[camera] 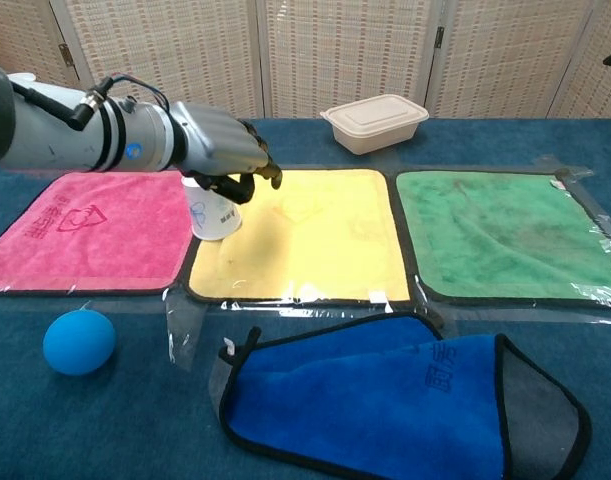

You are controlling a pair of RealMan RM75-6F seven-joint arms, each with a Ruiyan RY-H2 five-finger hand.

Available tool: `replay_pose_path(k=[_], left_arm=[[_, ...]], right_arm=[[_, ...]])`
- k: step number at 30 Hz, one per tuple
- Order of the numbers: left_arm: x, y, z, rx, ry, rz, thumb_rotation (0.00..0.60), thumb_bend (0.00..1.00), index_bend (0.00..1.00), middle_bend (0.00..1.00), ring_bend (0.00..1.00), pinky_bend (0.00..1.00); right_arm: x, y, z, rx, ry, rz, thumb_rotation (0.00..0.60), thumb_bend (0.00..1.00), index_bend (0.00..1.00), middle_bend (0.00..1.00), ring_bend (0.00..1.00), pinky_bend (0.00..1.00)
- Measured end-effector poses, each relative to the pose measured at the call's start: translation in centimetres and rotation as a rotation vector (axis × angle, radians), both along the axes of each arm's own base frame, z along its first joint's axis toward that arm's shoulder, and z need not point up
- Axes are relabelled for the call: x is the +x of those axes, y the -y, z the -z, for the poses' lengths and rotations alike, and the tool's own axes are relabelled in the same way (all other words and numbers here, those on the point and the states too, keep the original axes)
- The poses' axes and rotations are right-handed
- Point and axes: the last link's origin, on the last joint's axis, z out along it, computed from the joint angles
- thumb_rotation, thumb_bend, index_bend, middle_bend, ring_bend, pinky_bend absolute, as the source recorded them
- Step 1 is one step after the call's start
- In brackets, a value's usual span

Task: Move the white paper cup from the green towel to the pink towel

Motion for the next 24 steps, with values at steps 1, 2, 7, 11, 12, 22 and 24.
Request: replay_pose_path(k=[1, 2, 7, 11, 12, 22, 24], left_arm=[[-0.1, -0.1, 0.2, 0.002, -0.009, 0.001, 0.0, 0.98, 0.22, 0.16, 0.08, 0.0], [-0.3, -0.1, 0.4, 0.006, -0.021, 0.004, 0.0, 0.98, 0.23, 0.17, 0.08, 0.0], [-1.1, -0.3, 0.7, 0.029, -0.074, 0.018, 0.0, 0.98, 0.26, 0.18, 0.11, 0.0], [-1.9, -0.5, 0.5, 0.057, -0.114, 0.001, 0.0, 0.98, 0.26, 0.19, 0.13, 0.0], [-2.1, -0.6, 0.4, 0.063, -0.12, -0.006, 0.0, 0.98, 0.26, 0.19, 0.13, 0.0], [-4.7, -1.3, -2.5, 0.12, -0.151, -0.097, 0.0, 0.98, 0.26, 0.2, 0.13, 0.0], [-5.3, -1.4, -3.4, 0.132, -0.151, -0.11, 0.0, 0.98, 0.26, 0.2, 0.13, 0.0]], right_arm=[[0.0, 0.0, 0.0, 0.001, 0.0, 0.0, 0.6, 0.2, 0.0, 0.0, 0.0, 0.0], [-0.1, 0.0, 0.0, 0.001, 0.0, 0.001, 0.6, 0.2, 0.0, 0.0, 0.0, 0.0], [-0.3, 0.1, 0.1, 0.003, 0.01, 0.005, 0.6, 0.2, 0.0, 0.0, 0.0, 0.0], [-0.4, 0.1, 0.3, 0.007, 0.017, 0.004, 0.6, 0.2, 0.0, 0.0, 0.0, 0.0], [-0.5, 0.2, 0.3, 0.009, 0.018, 0.002, 0.6, 0.2, 0.0, 0.0, 0.0, 0.0], [-0.4, 0.5, 0.5, 0.014, 0.033, -0.009, 0.6, 0.2, 0.0, 0.0, 0.0, 0.0], [-0.2, 0.7, 0.6, 0.018, 0.034, -0.016, 0.6, 0.2, 0.0, 0.0, 0.0, 0.0]])
